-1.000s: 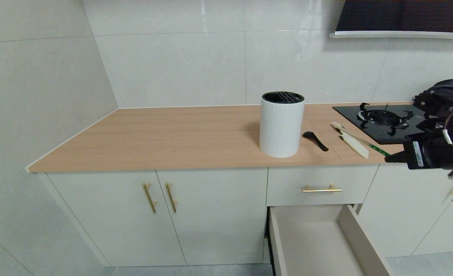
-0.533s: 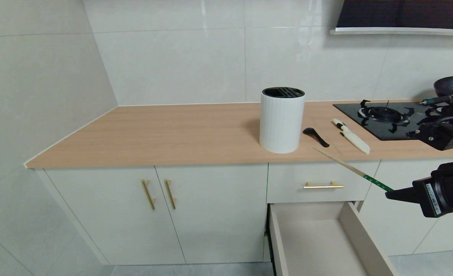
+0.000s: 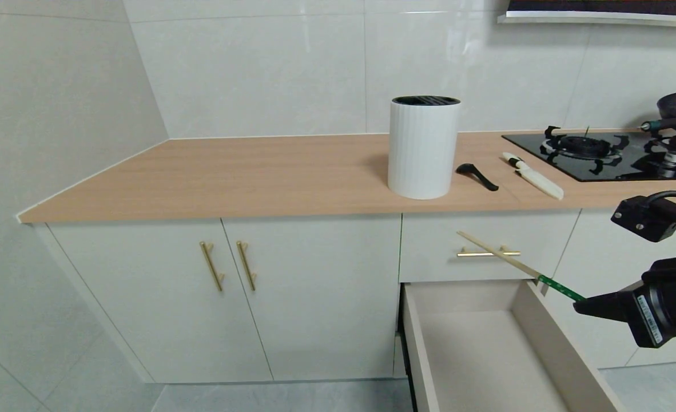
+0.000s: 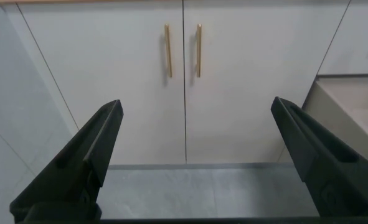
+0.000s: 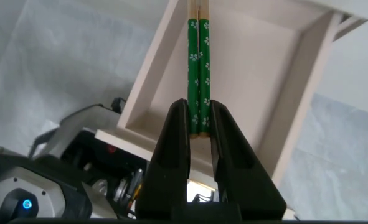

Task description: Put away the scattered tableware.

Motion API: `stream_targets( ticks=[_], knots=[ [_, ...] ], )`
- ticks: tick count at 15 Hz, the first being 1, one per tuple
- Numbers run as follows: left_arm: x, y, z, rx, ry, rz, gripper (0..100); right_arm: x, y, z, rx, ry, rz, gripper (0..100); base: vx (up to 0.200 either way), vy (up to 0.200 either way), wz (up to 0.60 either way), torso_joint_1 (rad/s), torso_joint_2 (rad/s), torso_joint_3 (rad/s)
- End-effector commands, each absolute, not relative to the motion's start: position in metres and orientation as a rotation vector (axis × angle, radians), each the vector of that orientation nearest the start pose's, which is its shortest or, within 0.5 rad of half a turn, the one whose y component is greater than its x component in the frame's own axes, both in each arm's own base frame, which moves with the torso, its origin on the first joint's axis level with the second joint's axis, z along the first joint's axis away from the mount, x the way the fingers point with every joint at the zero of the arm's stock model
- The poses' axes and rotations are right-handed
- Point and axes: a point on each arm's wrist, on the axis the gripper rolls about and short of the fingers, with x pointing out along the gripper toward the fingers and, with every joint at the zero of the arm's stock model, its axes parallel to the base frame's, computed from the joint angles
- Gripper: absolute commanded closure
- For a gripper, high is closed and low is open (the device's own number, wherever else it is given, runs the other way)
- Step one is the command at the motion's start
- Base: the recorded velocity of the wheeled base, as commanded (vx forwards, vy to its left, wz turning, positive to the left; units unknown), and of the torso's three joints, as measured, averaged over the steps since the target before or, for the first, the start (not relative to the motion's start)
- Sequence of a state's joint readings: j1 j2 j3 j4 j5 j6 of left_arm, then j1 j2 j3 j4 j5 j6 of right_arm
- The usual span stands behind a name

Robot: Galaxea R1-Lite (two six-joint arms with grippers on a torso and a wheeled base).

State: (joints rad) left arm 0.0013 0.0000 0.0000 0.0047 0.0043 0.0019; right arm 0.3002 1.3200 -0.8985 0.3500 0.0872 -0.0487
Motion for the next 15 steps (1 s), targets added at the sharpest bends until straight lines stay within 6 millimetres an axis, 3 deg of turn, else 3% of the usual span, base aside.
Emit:
stream_targets(
  ticks=[1,10,15],
  knots=[
    [-0.023,0.000,0.075,0.002,0.005,0.006,0,0.183,0.060,0.211,-0.133,0.787,0.394,100,0.000,0.000,0.00,-0.149,0.48,0.315],
    [-0.023,0.000,0.075,0.002,0.005,0.006,0,0.212,0.070,0.179,-0.145,0.923,0.390,100,0.000,0.000,0.00,-0.101,0.46,0.354],
    [-0.023,0.000,0.075,0.002,0.005,0.006,0,0.225,0.076,0.158,-0.151,0.932,0.396,100,0.000,0.000,0.00,0.000,0.04,0.021]
  ],
)
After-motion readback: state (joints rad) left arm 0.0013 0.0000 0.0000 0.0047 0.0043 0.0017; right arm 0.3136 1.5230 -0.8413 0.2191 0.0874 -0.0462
